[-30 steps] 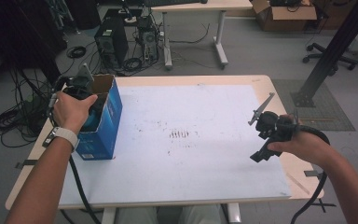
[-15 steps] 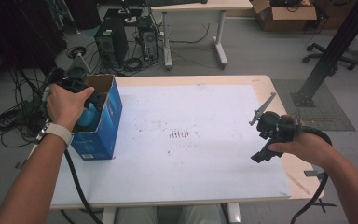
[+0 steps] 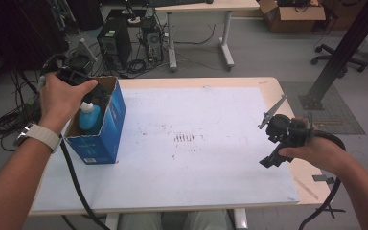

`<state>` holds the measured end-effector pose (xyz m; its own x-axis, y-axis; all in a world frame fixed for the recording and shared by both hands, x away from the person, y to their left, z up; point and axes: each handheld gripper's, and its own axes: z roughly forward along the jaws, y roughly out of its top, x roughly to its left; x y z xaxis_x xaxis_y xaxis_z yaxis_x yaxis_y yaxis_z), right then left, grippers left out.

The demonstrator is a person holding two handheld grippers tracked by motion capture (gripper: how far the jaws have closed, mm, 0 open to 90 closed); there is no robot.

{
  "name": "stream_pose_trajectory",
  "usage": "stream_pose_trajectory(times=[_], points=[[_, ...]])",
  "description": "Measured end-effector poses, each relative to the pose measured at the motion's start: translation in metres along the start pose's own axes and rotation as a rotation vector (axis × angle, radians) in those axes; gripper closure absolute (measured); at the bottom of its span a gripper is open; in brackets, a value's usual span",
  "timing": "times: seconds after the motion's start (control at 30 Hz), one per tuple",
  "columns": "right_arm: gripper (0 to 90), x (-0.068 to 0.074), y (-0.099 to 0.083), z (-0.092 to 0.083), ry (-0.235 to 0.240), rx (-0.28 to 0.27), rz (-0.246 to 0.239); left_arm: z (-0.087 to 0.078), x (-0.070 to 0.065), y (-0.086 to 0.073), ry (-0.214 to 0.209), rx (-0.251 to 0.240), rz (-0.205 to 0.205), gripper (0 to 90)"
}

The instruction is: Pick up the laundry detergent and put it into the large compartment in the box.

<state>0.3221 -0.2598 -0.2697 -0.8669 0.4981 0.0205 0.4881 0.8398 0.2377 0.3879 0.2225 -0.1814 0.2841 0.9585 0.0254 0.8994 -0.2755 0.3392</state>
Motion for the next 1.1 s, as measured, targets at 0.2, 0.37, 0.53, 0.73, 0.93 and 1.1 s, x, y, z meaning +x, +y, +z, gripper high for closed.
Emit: stream_pose_trajectory(times=[0.2,0.37,0.53,0.73,0.93,1.1], points=[[9.2,0.002,-0.001,-0.002,-0.004,-0.001,0.000,-0.013,-0.021,-0.008,-0.060,-0.043,0.105,21.2],[9.2,0.003,-0.002,-0.004,-0.006,-0.001,0.005,-0.021,-0.038,-0.015,-0.105,-0.053,0.191,16.7],[9.2,0.005,-0.001,-0.004,-0.008,0.000,0.001,-0.026,-0.052,-0.020,-0.133,-0.061,0.262,14.9],[9.2,0.006,0.000,-0.005,-0.009,-0.002,-0.001,-0.031,-0.080,-0.028,-0.166,-0.060,0.374,13.8],[9.2,0.007,0.002,-0.003,-0.005,0.000,-0.003,-0.028,-0.099,-0.032,-0.204,-0.057,0.460,8.1],[9.2,0.006,0.003,-0.004,-0.006,0.003,-0.002,-0.026,-0.111,-0.034,-0.226,-0.054,0.506,7.6]])
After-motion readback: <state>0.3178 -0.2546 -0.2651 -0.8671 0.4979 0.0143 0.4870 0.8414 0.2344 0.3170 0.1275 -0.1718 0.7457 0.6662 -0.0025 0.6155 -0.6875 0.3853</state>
